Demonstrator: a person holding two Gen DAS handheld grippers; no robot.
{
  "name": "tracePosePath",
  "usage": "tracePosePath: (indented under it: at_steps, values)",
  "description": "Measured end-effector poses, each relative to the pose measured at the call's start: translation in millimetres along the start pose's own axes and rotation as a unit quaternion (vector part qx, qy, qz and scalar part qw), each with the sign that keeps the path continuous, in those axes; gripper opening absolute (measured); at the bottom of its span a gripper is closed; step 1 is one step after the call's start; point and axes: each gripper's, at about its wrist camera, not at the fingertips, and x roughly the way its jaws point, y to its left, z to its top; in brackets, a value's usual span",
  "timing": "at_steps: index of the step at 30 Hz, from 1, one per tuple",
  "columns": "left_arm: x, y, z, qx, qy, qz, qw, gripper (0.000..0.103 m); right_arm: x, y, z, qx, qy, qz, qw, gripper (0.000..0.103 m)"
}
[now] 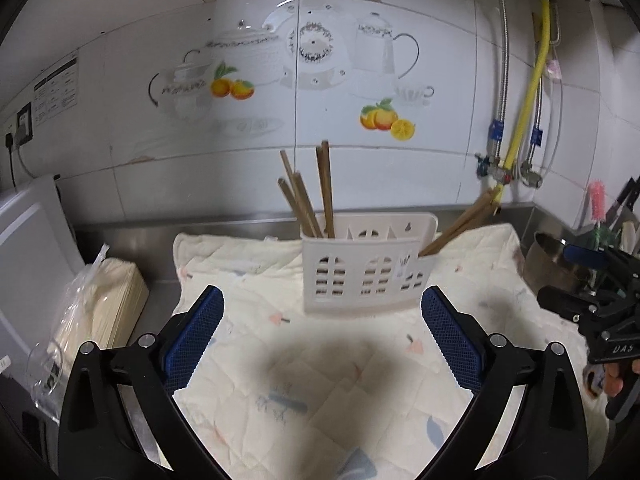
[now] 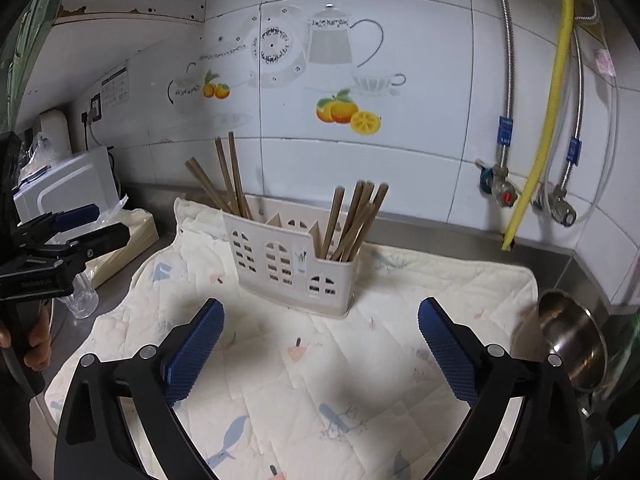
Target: Organize utensils
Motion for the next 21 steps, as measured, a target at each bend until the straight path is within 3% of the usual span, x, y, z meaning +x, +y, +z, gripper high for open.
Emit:
tracePosePath:
  at_steps: [3, 14, 21]
  values:
    - [-4, -3, -10, 0.007, 0.004, 0.012, 0.9999, 0.098, -1, 2, -9, 0.003, 0.002, -0.007, 1.000, 0.094]
    - [-17, -3, -34, -0.014, 0.015, -0.019, 0.9996, 0.098, -9, 6, -29, 0.017, 0.002, -0.022, 1.000, 0.095]
    - [-21, -6, -43, -0.004, 0.020, -0.018, 0.9996, 0.098, -11, 9, -35, 0.018, 0.003, -0.025, 1.000, 0.095]
